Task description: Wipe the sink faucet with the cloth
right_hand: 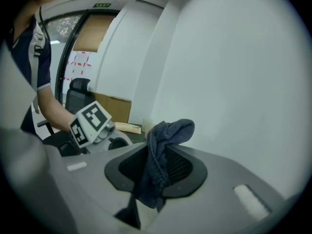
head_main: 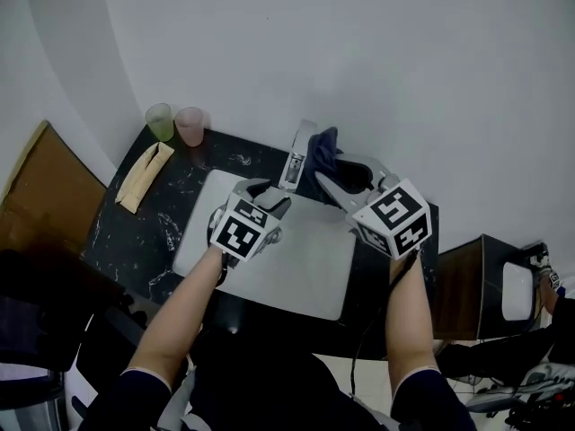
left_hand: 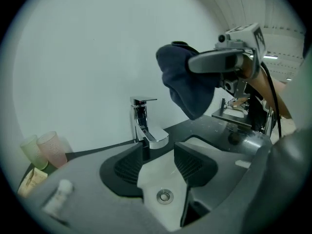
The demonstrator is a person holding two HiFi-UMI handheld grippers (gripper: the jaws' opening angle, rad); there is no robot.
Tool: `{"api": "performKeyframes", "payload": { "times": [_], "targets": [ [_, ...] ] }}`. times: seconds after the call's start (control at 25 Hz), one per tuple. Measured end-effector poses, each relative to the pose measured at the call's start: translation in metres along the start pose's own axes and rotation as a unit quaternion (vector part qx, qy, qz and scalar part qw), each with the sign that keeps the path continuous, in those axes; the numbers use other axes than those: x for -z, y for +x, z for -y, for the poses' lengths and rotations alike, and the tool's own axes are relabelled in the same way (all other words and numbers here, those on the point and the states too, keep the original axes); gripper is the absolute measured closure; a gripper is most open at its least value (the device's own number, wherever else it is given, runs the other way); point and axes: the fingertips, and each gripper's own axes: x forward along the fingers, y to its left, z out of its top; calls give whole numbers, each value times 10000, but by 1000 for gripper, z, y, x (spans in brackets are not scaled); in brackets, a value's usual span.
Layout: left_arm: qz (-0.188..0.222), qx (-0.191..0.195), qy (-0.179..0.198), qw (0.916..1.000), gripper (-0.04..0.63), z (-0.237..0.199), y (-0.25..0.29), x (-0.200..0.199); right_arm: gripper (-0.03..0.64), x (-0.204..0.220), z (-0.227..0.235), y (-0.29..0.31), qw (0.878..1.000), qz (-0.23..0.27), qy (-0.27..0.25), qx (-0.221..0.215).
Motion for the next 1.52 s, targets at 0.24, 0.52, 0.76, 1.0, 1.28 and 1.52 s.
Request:
{"api": "performKeyframes", "payload": {
  "times": [0.24, 0.52, 0.76, 1.0, 1.28, 1.52],
  "targets": [
    [-87, 527, 185, 9984, 388, 5, 14, 1, 518, -1, 24, 59, 9957, -862, -347, -56],
    [-13, 866, 209, 9960, 390, 6, 26, -3, 518, 19, 54, 92, 9911, -1326, -74, -63],
    [-32, 1032, 333, 9941, 391, 7, 28, -1, 518, 32, 101, 100, 9878, -1313, 460, 698],
    [-38, 1021, 227, 9945, 391, 5, 28, 0, 518, 46, 105, 83, 9823, -1416, 655, 1036],
    [-26, 1114, 229, 9935, 393, 8, 22, 2, 518, 69, 62, 47, 9765, -1280, 1239, 1216],
    [-110, 1156, 163, 9931, 396, 6, 24, 6, 518, 88, 2, 47, 9785, -1310, 1473, 609]
  ]
}}
